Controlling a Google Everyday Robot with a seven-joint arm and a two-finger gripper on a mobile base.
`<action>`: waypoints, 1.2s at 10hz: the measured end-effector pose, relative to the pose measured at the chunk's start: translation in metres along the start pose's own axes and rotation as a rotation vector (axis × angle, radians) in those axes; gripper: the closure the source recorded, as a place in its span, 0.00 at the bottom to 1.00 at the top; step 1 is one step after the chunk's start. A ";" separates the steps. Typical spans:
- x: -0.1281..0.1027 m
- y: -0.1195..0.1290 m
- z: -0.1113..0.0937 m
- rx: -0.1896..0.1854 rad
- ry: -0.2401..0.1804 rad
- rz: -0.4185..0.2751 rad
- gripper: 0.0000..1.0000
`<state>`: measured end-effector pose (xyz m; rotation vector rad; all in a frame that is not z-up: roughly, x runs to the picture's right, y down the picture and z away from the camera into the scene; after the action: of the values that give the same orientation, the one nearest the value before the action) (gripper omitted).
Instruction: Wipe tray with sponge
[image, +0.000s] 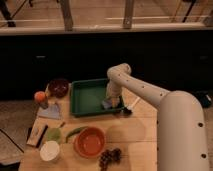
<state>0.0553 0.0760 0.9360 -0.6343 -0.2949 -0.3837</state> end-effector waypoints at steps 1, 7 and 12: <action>0.009 -0.009 0.003 0.005 0.009 0.015 1.00; -0.032 -0.044 0.007 0.041 -0.072 -0.092 1.00; -0.069 -0.033 -0.007 0.049 -0.153 -0.207 1.00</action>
<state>-0.0188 0.0651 0.9214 -0.5876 -0.5170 -0.5254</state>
